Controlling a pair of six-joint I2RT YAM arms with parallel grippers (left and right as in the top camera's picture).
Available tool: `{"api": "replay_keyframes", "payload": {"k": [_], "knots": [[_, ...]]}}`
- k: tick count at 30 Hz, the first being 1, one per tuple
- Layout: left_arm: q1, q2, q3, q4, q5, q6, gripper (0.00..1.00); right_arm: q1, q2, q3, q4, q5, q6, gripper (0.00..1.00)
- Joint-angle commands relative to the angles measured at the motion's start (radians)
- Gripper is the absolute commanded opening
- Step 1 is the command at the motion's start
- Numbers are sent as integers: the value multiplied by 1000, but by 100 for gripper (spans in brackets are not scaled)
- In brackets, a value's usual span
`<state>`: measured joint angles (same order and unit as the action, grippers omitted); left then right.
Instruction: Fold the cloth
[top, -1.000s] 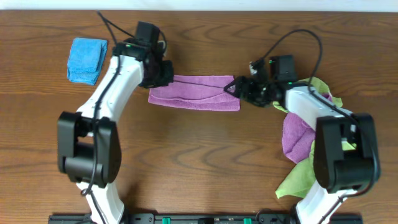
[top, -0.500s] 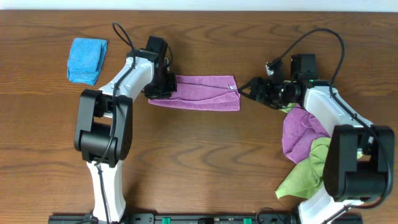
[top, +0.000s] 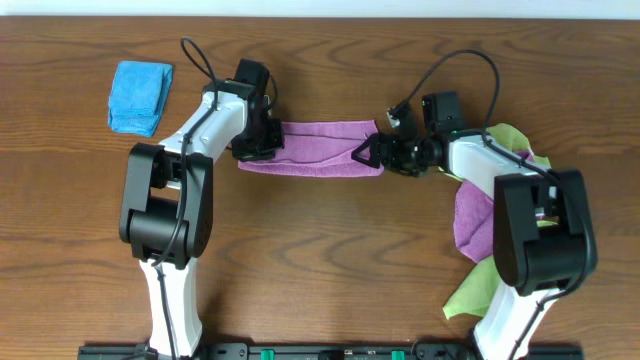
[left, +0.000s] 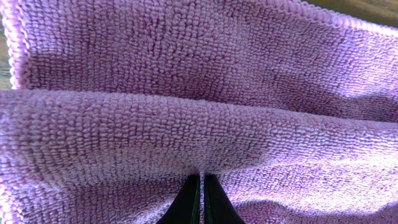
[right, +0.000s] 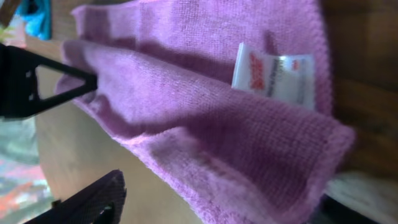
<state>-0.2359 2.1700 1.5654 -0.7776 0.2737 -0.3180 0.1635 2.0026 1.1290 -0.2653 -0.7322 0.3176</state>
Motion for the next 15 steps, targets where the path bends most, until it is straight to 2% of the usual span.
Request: {"api": "replay_keyframes", "payload": {"k": [1, 4, 5, 6, 7, 10, 15], "knots": [[3, 29, -10, -13, -16, -12, 6, 29, 50, -9, 29, 12, 53, 68], [4, 29, -10, -24, -14, -12, 6, 34, 50, 11, 40, 0, 71, 34], [5, 29, -10, -35, -11, -12, 6, 31, 50, 23, 32, 2, 71, 14], [6, 29, -10, -43, -10, -12, 6, 26, 50, 32, 18, 2, 71, 5], [8, 27, -10, -53, -11, -12, 6, 18, 50, 47, -8, 2, 70, 1], [11, 12, -10, -82, -11, -11, 6, -6, 49, 108, -139, 31, 7, 2], [15, -93, -10, -89, -11, -11, 6, -34, 47, 278, -504, 271, -138, 1]]}}
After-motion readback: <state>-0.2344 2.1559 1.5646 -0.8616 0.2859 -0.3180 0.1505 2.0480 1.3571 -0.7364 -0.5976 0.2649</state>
